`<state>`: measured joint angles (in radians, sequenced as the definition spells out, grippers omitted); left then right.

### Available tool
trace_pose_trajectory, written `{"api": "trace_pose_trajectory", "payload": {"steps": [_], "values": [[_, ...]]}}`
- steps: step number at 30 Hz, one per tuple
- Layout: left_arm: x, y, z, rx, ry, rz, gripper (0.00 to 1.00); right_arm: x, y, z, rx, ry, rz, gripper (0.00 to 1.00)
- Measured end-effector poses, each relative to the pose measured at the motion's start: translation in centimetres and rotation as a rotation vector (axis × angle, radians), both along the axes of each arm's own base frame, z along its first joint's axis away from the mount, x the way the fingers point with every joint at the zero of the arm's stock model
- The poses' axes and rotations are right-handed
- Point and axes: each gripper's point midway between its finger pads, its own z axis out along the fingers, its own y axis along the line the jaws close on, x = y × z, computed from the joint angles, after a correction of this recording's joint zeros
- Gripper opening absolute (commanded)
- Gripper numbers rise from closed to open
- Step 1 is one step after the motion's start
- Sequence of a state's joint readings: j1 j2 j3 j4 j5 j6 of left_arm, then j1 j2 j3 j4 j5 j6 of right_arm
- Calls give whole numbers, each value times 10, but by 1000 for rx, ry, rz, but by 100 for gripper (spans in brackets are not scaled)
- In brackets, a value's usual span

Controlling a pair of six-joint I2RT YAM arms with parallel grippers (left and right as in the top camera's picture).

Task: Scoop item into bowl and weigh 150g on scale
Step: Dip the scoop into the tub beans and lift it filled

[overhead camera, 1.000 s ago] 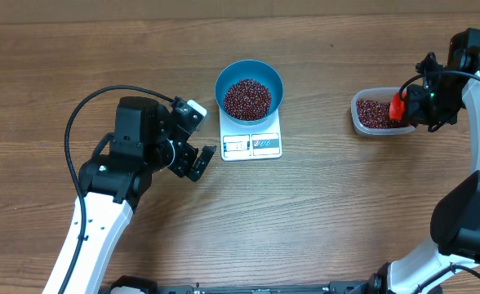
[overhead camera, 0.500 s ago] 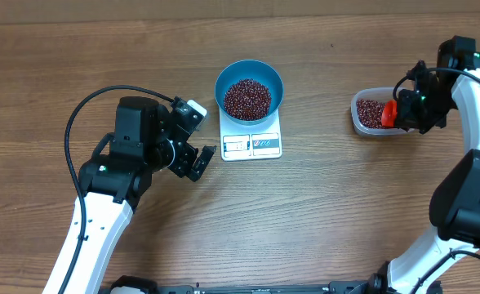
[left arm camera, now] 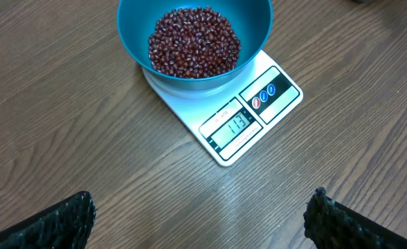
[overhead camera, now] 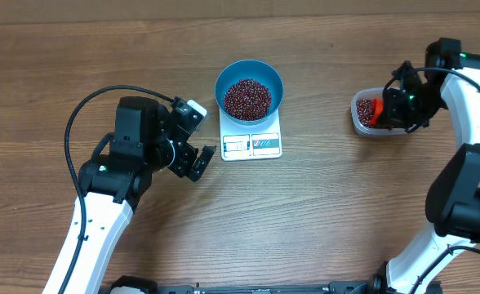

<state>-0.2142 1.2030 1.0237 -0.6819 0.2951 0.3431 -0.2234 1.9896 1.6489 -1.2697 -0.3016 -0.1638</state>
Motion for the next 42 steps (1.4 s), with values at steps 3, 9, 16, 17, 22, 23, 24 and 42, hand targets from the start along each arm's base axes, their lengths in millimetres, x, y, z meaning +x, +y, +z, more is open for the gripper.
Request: {"api": "trace_pose_trajectory", "payload": {"steps": [3,9,16,17,22,23,24,42], "values": [[0,0,0,0,0,0,99,1,8,1,37,-6,8,4],[0,0,0,0,0,0,100,2,9,5,111,-19,-19,4],[0,0,0,0,0,0,100,1,-14,10,234,-43,-123,4],[0,0,0,0,0,0,99,-1,-17,8,243,-43,-135,4],[0,0,0,0,0,0,100,-7,-17,-7,300,-43,-158,4],[0,0,0,0,0,0,99,-8,-15,-10,318,-43,-161,4],[0,0,0,0,0,0,100,-9,-14,-11,334,-44,-166,4],[0,0,0,0,0,0,100,-4,-10,8,529,-118,-211,4]]}}
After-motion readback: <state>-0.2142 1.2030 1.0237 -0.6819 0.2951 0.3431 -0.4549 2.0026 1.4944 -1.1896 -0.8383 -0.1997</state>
